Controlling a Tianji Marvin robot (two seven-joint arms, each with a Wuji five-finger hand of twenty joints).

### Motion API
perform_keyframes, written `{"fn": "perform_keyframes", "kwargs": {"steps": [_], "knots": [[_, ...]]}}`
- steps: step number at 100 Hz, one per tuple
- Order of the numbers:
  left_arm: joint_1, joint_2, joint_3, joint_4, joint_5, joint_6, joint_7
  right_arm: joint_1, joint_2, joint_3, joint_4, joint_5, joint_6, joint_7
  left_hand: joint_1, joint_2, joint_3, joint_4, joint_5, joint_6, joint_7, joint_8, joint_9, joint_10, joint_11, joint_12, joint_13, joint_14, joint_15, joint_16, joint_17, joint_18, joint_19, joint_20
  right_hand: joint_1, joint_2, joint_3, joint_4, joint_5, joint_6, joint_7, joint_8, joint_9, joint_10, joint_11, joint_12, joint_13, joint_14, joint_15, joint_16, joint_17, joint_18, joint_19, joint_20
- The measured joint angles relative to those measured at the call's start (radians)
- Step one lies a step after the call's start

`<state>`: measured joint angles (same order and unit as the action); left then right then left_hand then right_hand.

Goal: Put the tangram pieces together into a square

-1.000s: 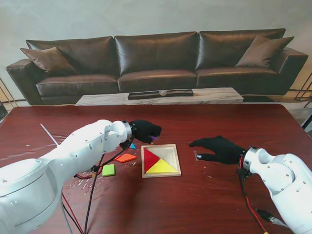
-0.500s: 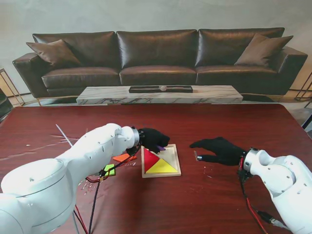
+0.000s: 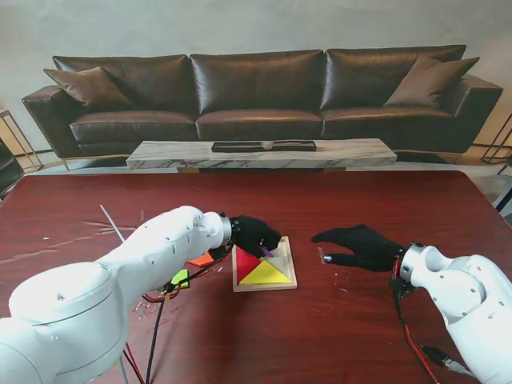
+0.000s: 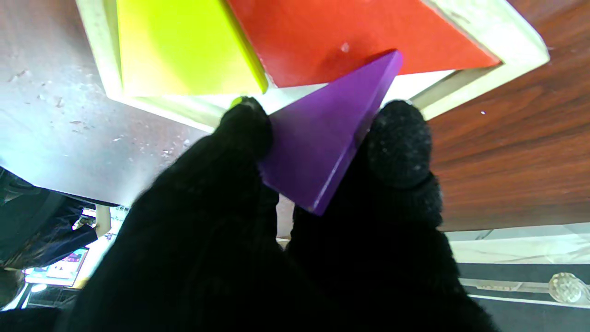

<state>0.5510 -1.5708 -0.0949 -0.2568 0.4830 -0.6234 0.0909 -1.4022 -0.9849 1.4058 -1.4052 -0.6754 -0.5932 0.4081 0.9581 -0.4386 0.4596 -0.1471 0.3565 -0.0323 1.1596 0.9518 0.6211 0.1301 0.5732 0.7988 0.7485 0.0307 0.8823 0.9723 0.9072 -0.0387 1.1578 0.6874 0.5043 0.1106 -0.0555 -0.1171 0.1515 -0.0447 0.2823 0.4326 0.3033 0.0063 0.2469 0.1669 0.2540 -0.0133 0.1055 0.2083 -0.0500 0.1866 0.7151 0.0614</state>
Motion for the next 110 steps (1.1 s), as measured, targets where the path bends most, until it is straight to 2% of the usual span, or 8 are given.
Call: {"fn": "perform_keyframes", "kwargs": {"steps": [9,29,38,50,52,59,80,110], "knots": [[0.001,-0.002,0.001,0.000,0.000,0.000,0.000,0.000,0.000,0.000,0.000,0.000,0.000,0.000,0.000,0.012,-0.011,0.000,0.013,0.003,-0.065,-0.113,-0.059,0.004,0.002,-0.100,-0.024,-0.003,-0.051,-0.053,-0.014,-0.001,-0.018,0.000,0.000,0.000,0.000,0.000,0.000,0.000,0.000,0.000,0.000,0.000,0.000,0.000,0.000,0.000,0.000,0.000,0.000,0.000,0.000,0.000],[0.005,-0.003,0.006,0.000,0.004,-0.001,0.000,0.000,0.000,0.000,0.000,0.000,0.000,-0.001,0.010,0.039,-0.048,0.000,0.021,0.009,-0.161,-0.247,-0.087,0.014,-0.033,-0.162,-0.075,0.013,-0.143,-0.136,-0.052,0.003,-0.059,0.001,0.000,0.000,0.000,0.000,0.000,0.000,0.000,0.000,0.000,0.000,0.000,0.000,0.000,0.000,0.000,0.000,0.000,0.000,0.000,0.000],[0.008,-0.003,0.008,0.000,0.005,-0.001,0.004,0.000,0.000,-0.001,0.001,0.000,0.001,0.000,0.059,0.054,-0.095,0.000,0.021,0.010,-0.187,-0.258,-0.088,0.015,-0.034,-0.174,-0.086,0.022,-0.154,-0.165,-0.064,0.012,-0.080,0.011,0.000,0.000,0.000,0.000,0.000,0.000,0.000,0.000,0.000,0.000,0.000,0.000,0.000,0.000,0.000,0.000,0.000,0.000,0.000,0.000],[0.013,-0.002,0.007,0.000,0.006,-0.001,0.008,0.000,0.000,-0.002,0.001,0.000,0.002,0.000,0.062,0.069,-0.102,0.000,0.023,0.014,-0.268,-0.303,-0.107,0.018,-0.072,-0.208,-0.126,0.040,-0.222,-0.220,-0.114,0.041,-0.139,0.010,0.000,0.000,0.000,0.000,0.000,0.000,0.000,0.000,0.000,0.000,0.000,0.000,0.000,0.000,0.000,0.000,0.000,0.000,0.000,0.000],[0.014,-0.002,0.007,0.000,0.006,-0.001,0.011,0.000,0.000,-0.002,0.001,0.000,0.002,0.000,0.062,0.080,-0.102,0.020,0.024,0.017,-0.285,-0.312,-0.107,0.018,-0.078,-0.217,-0.126,0.047,-0.227,-0.230,-0.119,0.048,-0.147,0.008,0.000,0.000,0.000,0.000,0.000,0.000,0.000,0.000,0.000,0.000,0.000,0.000,0.000,0.000,0.000,0.000,0.000,0.000,0.000,0.000],[0.017,-0.002,0.007,0.000,0.010,-0.001,0.026,0.001,0.000,-0.004,0.001,0.000,0.003,0.000,0.062,0.087,-0.102,0.042,0.024,0.021,-0.354,-0.336,-0.128,0.021,-0.112,-0.251,-0.140,0.065,-0.266,-0.267,-0.154,0.077,-0.175,-0.003,0.000,0.000,0.000,0.000,0.000,0.000,0.000,0.000,0.000,0.002,0.000,0.000,0.000,0.000,0.000,0.000,0.000,0.000,0.000,0.000],[0.032,-0.002,-0.003,0.000,0.019,0.000,0.087,0.004,0.000,-0.009,0.001,0.000,0.013,0.002,0.061,0.097,-0.070,0.043,0.026,0.028,-0.442,-0.362,-0.167,0.022,-0.141,-0.288,-0.190,0.079,-0.302,-0.305,-0.218,0.111,-0.177,-0.033,0.000,0.000,0.000,0.000,0.000,0.000,0.000,0.000,0.000,0.006,0.000,0.000,0.000,0.000,0.000,0.000,0.000,0.000,0.000,0.000],[0.049,0.002,-0.038,-0.003,0.013,0.013,0.121,0.009,0.000,-0.016,0.003,0.002,0.020,0.004,0.059,0.105,-0.059,0.043,0.027,0.029,-0.473,-0.373,-0.168,0.022,-0.150,-0.300,-0.207,0.085,-0.318,-0.327,-0.260,0.114,-0.157,-0.072,0.000,0.000,0.000,0.000,0.000,0.000,0.000,0.000,0.000,0.006,0.000,0.000,0.000,0.000,0.000,0.000,0.000,0.000,0.000,0.000]]}}
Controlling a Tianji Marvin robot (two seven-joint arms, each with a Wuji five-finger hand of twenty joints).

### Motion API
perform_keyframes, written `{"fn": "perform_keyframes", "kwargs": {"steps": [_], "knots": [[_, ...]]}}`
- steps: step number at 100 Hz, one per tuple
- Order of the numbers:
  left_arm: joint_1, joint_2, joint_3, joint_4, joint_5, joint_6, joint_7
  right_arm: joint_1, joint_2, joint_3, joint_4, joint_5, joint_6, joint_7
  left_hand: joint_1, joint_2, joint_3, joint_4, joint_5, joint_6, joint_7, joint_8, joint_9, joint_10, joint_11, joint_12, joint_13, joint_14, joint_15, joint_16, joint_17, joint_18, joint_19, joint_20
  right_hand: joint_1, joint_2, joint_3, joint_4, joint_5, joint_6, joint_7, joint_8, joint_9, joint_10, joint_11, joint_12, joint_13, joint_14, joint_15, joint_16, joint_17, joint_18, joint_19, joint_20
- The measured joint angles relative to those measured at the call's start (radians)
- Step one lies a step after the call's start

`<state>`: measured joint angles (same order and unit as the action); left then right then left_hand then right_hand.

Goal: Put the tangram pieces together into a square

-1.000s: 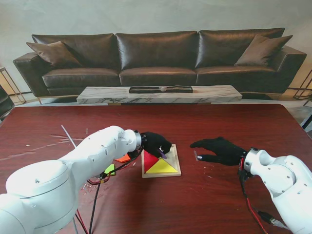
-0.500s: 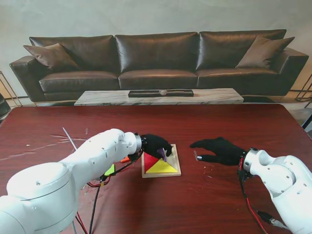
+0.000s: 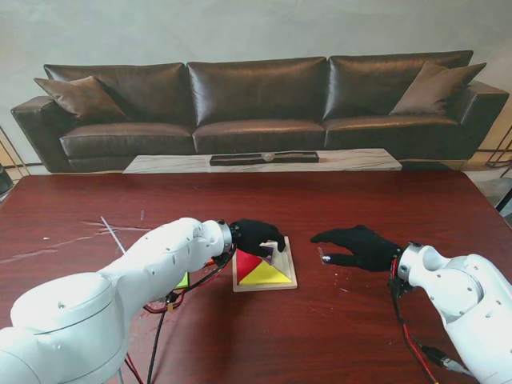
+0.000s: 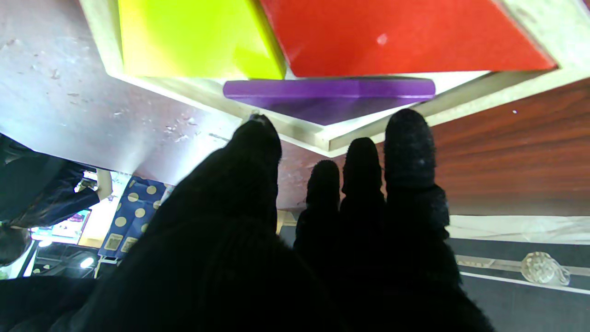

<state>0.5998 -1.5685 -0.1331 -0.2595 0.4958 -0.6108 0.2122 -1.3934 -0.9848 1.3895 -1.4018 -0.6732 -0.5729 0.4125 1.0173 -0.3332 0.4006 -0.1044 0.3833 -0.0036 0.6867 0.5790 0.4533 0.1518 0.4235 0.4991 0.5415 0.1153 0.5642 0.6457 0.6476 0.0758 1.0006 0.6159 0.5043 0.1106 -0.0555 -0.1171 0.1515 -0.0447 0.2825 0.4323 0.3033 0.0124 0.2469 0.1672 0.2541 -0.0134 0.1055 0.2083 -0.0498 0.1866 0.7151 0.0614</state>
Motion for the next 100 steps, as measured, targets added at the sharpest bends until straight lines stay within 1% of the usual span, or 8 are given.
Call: {"fn": "perform_keyframes", "kwargs": {"steps": [7,14,28,38,62,81,92,100], "knots": [[0.006,0.011,-0.016,-0.022,0.004,0.021,0.004,0.002,0.000,-0.002,0.000,0.001,0.002,0.002,0.000,0.000,0.000,0.000,0.001,0.001,-0.001,0.000,-0.014,0.000,-0.005,0.000,0.005,0.004,-0.001,-0.003,-0.008,0.010,0.008,-0.009,0.000,0.000,0.000,0.000,0.000,0.000,0.000,0.000,0.000,0.000,0.000,0.000,0.000,0.000,0.000,0.000,0.000,0.000,0.000,0.000],[0.013,0.040,-0.028,-0.081,0.013,0.067,0.004,0.003,0.000,-0.004,0.000,0.002,0.003,0.004,0.002,0.001,-0.028,0.000,0.001,0.001,0.013,0.000,-0.010,0.000,-0.005,0.000,0.004,0.006,-0.001,-0.008,-0.022,0.024,0.024,-0.030,0.000,0.000,0.000,0.000,0.000,0.000,0.000,0.000,0.000,0.000,0.000,0.000,0.000,0.000,0.000,0.000,0.000,0.000,0.000,0.000],[0.030,0.131,-0.059,-0.256,0.060,0.169,-0.029,0.006,0.000,-0.009,0.000,0.002,0.005,0.004,0.095,0.062,-0.200,0.022,0.001,0.000,0.103,0.000,-0.027,0.001,-0.016,0.000,-0.019,0.016,-0.013,-0.010,-0.067,0.049,0.043,-0.040,0.000,0.000,0.000,0.000,0.000,0.000,0.000,0.000,0.000,0.000,0.000,0.000,0.000,0.000,0.000,0.000,0.000,0.000,0.000,0.000],[0.041,0.190,-0.081,-0.349,0.102,0.221,-0.060,0.009,0.000,-0.014,0.001,0.002,0.007,0.004,0.137,0.113,-0.303,0.023,0.008,-0.019,0.144,0.000,-0.044,0.000,-0.025,-0.003,-0.048,0.017,-0.024,-0.011,-0.096,0.069,0.049,-0.040,0.000,0.000,0.000,0.000,0.000,0.000,0.000,0.000,0.000,0.000,0.000,0.000,0.000,0.000,0.000,0.000,0.000,0.000,0.000,0.000],[0.093,0.307,-0.163,-0.513,0.146,0.297,-0.130,0.015,0.000,-0.024,0.003,0.004,0.014,0.003,0.157,0.149,-0.346,0.023,0.051,-0.048,0.141,-0.037,-0.102,0.001,-0.055,-0.012,-0.129,0.030,-0.064,-0.025,-0.247,0.115,0.025,-0.026,0.000,0.000,0.000,0.000,0.000,0.000,0.000,0.000,0.000,0.000,0.000,0.000,0.000,0.000,0.000,0.000,0.000,0.000,0.000,0.000],[0.132,0.347,-0.197,-0.557,0.178,0.317,-0.140,0.020,0.000,-0.033,0.003,0.008,0.020,0.005,0.159,0.174,-0.393,0.032,0.083,-0.056,0.062,-0.081,-0.187,0.000,-0.112,-0.049,-0.281,0.061,-0.202,-0.118,-0.459,0.192,-0.171,-0.064,0.000,0.001,0.000,0.000,0.000,0.000,0.000,0.000,0.000,0.000,0.000,0.000,0.000,0.000,0.000,0.000,0.000,0.000,0.000,0.000],[0.144,0.356,-0.208,-0.570,0.152,0.322,-0.188,0.022,0.000,-0.039,0.003,0.009,0.022,0.006,0.138,0.196,-0.395,0.032,0.082,-0.059,-0.008,-0.098,-0.248,0.000,-0.171,-0.086,-0.368,0.069,-0.256,-0.166,-0.560,0.205,-0.270,-0.112,0.000,0.001,0.000,0.000,0.000,0.000,0.000,0.000,0.000,0.000,0.000,0.000,0.000,0.000,0.000,0.000,0.000,0.000,0.000,0.000],[0.147,0.357,-0.205,-0.568,0.140,0.321,-0.190,0.024,0.000,-0.042,0.003,0.010,0.024,0.007,0.128,0.200,-0.408,0.032,0.068,-0.062,-0.043,-0.110,-0.248,0.000,-0.195,-0.099,-0.386,0.068,-0.278,-0.179,-0.587,0.206,-0.303,-0.132,0.000,0.001,0.000,0.000,0.000,0.000,0.000,0.000,0.000,0.000,0.000,0.000,0.000,0.000,0.000,0.000,0.000,0.000,0.000,0.000]]}}
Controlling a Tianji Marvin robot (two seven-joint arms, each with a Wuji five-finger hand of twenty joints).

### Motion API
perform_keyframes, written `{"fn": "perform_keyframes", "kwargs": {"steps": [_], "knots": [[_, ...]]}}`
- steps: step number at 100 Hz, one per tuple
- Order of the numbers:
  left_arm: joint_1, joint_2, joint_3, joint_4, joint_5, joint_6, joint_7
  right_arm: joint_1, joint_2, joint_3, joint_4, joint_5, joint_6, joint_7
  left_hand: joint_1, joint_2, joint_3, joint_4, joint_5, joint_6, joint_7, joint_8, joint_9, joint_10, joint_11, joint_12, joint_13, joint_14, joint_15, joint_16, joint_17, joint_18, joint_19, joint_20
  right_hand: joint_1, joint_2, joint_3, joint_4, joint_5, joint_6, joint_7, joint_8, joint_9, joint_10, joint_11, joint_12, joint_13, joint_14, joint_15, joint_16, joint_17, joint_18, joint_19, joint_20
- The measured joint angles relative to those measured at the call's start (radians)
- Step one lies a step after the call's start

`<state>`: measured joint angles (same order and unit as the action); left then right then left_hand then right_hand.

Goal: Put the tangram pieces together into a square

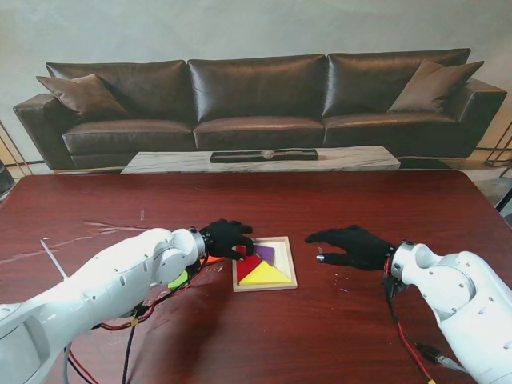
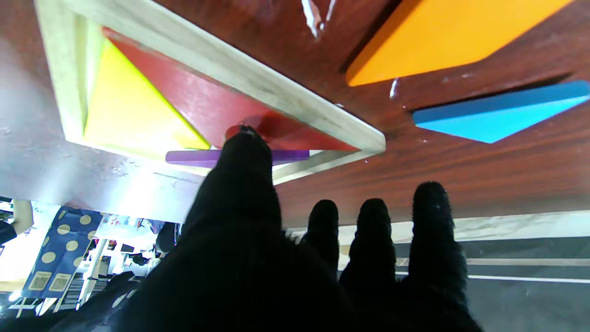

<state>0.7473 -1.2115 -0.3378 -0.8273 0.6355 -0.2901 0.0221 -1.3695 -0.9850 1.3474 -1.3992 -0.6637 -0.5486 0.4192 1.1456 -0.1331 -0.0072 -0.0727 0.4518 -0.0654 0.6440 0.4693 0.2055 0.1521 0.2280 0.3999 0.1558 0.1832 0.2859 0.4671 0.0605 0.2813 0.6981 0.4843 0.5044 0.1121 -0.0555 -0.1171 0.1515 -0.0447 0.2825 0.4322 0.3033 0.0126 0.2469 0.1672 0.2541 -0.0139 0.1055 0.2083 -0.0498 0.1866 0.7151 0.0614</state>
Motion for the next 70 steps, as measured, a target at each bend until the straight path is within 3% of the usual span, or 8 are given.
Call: {"fn": "perform_keyframes", "kwargs": {"steps": [14,38,70], "knots": [[0.000,-0.008,0.008,0.018,-0.014,-0.012,0.007,0.003,0.000,-0.004,0.000,0.001,0.004,0.003,-0.022,0.017,-0.003,0.000,-0.013,-0.007,-0.062,-0.005,-0.011,-0.002,-0.027,-0.001,-0.010,-0.001,-0.014,-0.011,-0.020,0.001,-0.026,-0.015,0.000,0.000,0.000,0.000,0.000,0.000,0.000,0.000,0.000,0.000,0.000,0.000,0.000,0.000,0.000,0.000,0.000,0.000,0.000,0.000],[-0.013,-0.045,0.038,0.081,-0.042,-0.032,0.038,0.007,0.000,-0.010,0.000,0.005,0.007,0.004,-0.038,0.038,-0.003,0.000,-0.042,0.003,-0.100,-0.004,-0.011,-0.002,-0.041,-0.001,-0.010,-0.003,-0.015,-0.011,-0.022,0.011,-0.042,-0.016,0.000,0.001,0.000,0.000,0.000,0.000,0.000,0.000,0.000,0.000,0.000,0.000,0.000,0.000,0.000,0.000,0.000,0.000,0.000,0.000],[-0.024,-0.078,0.063,0.120,-0.055,-0.044,0.054,0.008,0.000,-0.010,0.005,0.008,0.008,0.005,-0.048,0.049,-0.004,0.000,-0.036,0.016,-0.130,-0.004,-0.011,-0.002,-0.051,0.005,-0.010,-0.004,-0.015,-0.013,-0.022,0.011,-0.049,-0.025,0.011,0.001,0.000,0.000,0.000,0.000,0.000,0.000,0.000,0.000,0.000,0.000,0.000,0.000,0.000,0.000,0.000,0.000,0.000,0.000]]}}
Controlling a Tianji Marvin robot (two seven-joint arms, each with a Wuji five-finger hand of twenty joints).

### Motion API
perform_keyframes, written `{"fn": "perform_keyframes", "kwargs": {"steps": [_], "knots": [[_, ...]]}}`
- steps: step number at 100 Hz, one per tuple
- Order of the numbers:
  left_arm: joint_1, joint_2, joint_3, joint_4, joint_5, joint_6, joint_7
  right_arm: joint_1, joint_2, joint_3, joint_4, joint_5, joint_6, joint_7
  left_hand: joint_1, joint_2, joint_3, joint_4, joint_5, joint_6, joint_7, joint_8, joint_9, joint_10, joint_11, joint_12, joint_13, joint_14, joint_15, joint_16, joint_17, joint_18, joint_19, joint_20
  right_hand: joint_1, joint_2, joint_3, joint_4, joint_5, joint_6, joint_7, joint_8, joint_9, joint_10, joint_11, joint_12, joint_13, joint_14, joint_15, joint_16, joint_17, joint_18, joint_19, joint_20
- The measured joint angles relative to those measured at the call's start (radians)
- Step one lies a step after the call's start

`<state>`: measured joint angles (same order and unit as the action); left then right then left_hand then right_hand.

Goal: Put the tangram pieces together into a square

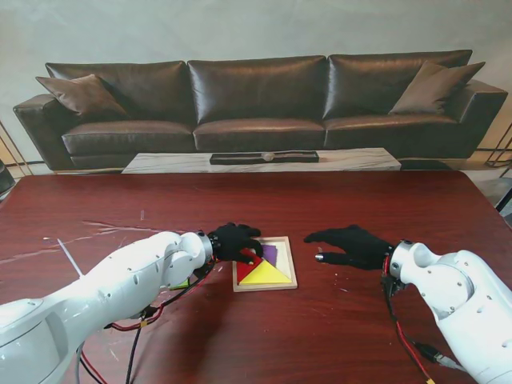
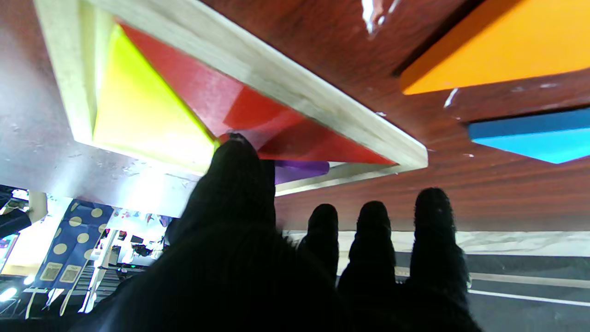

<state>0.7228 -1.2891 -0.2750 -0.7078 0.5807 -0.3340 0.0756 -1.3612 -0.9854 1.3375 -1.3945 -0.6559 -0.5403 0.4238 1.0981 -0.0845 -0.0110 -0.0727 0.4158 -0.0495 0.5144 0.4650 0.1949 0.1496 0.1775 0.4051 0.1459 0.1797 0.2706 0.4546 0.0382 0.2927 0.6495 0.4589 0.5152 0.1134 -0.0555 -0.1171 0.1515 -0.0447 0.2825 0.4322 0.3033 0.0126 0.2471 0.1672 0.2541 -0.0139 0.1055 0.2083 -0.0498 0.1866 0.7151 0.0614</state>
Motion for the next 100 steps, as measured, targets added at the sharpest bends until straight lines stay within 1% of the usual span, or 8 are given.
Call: {"fn": "perform_keyframes", "kwargs": {"steps": [6,10,19,34,44,50,67,100], "knots": [[-0.007,-0.013,0.014,0.023,-0.007,-0.007,0.004,0.000,0.000,0.001,0.001,0.001,0.000,0.000,0.000,0.002,0.000,0.000,0.007,0.000,-0.009,0.000,0.000,0.000,0.000,0.002,0.000,0.000,0.000,0.000,0.000,0.000,0.000,0.000,0.000,0.000,0.000,0.000,0.000,0.000,0.000,0.000,0.000,0.000,0.000,0.000,0.000,0.000,0.000,0.000,0.000,0.000,0.000,0.000],[-0.013,-0.022,0.023,0.039,-0.011,-0.011,0.006,0.000,0.000,0.001,0.001,0.001,0.000,0.001,0.000,0.015,-0.002,0.000,-0.003,0.000,-0.016,0.000,0.000,0.000,0.000,0.002,0.000,0.000,0.000,0.000,0.000,0.000,0.000,0.000,0.000,0.000,0.000,0.000,0.000,0.000,0.000,0.000,0.000,0.000,0.000,0.000,0.000,0.000,0.000,0.000,0.000,0.000,0.000,0.000],[-0.024,-0.041,0.040,0.069,-0.017,-0.017,0.010,-0.001,0.000,0.003,0.001,0.001,0.000,0.001,-0.011,0.015,-0.002,0.000,-0.005,-0.002,-0.023,0.000,0.000,0.000,-0.001,0.002,0.000,0.000,-0.003,0.000,0.000,0.000,-0.001,0.000,0.000,0.000,0.000,0.000,0.000,0.000,0.000,0.000,0.000,0.000,0.000,0.000,0.000,0.000,0.000,0.000,0.000,0.000,0.000,0.000],[-0.036,-0.065,0.050,0.099,-0.028,-0.018,0.011,-0.001,0.000,0.004,0.002,0.001,-0.002,0.001,-0.011,0.015,-0.002,0.000,-0.005,0.010,-0.047,0.000,-0.022,0.000,-0.019,0.003,-0.012,-0.002,-0.013,0.000,-0.010,0.000,-0.004,-0.001,0.000,0.000,0.000,0.000,0.000,0.000,0.000,0.000,0.000,0.000,0.000,0.000,0.000,0.000,0.000,0.000,0.000,0.000,0.000,0.000],[-0.041,-0.085,0.060,0.131,-0.033,-0.034,0.026,-0.001,0.000,0.004,0.003,0.002,-0.002,0.003,-0.011,0.015,-0.002,0.000,-0.005,0.017,-0.050,0.000,-0.022,0.000,-0.022,0.003,-0.012,-0.002,-0.013,0.000,-0.010,0.000,-0.015,-0.001,0.000,0.000,0.000,0.000,0.000,0.000,0.000,0.000,0.000,0.000,0.000,0.000,0.000,0.000,0.000,0.000,0.000,0.000,0.000,0.000],[-0.043,-0.094,0.065,0.140,-0.033,-0.042,0.034,-0.001,0.000,0.004,0.004,0.003,-0.001,0.005,-0.011,0.015,-0.002,0.000,-0.001,0.018,-0.054,0.000,-0.023,0.000,-0.022,0.003,-0.012,-0.002,-0.013,0.000,-0.010,0.000,-0.015,-0.001,0.000,0.000,0.000,0.000,0.000,0.000,0.000,0.000,0.000,0.000,0.000,0.000,0.000,0.000,0.000,0.000,0.000,0.000,0.000,0.000],[-0.044,-0.105,0.066,0.141,-0.037,-0.050,0.035,0.000,0.000,0.003,0.007,0.005,-0.001,0.007,-0.022,0.015,-0.002,0.000,-0.008,0.020,-0.064,0.000,-0.023,0.000,-0.025,0.003,-0.012,-0.002,-0.013,0.000,-0.010,0.000,-0.024,-0.002,0.000,0.000,0.000,0.000,0.000,0.000,0.000,0.000,0.000,0.000,0.000,0.000,0.000,0.000,0.000,0.000,0.000,0.000,0.000,0.000],[-0.045,-0.110,0.071,0.136,-0.045,-0.049,0.027,0.001,0.000,0.000,0.015,0.010,-0.010,0.005,-0.023,0.025,-0.002,0.000,-0.018,0.020,-0.086,0.007,-0.023,0.000,-0.025,0.004,-0.012,-0.002,-0.014,-0.005,-0.010,0.000,-0.026,-0.002,0.000,0.000,0.000,0.000,0.000,0.000,0.000,0.000,0.000,0.000,0.000,0.000,0.000,0.000,0.000,0.000,0.000,0.000,0.000,0.000]]}}
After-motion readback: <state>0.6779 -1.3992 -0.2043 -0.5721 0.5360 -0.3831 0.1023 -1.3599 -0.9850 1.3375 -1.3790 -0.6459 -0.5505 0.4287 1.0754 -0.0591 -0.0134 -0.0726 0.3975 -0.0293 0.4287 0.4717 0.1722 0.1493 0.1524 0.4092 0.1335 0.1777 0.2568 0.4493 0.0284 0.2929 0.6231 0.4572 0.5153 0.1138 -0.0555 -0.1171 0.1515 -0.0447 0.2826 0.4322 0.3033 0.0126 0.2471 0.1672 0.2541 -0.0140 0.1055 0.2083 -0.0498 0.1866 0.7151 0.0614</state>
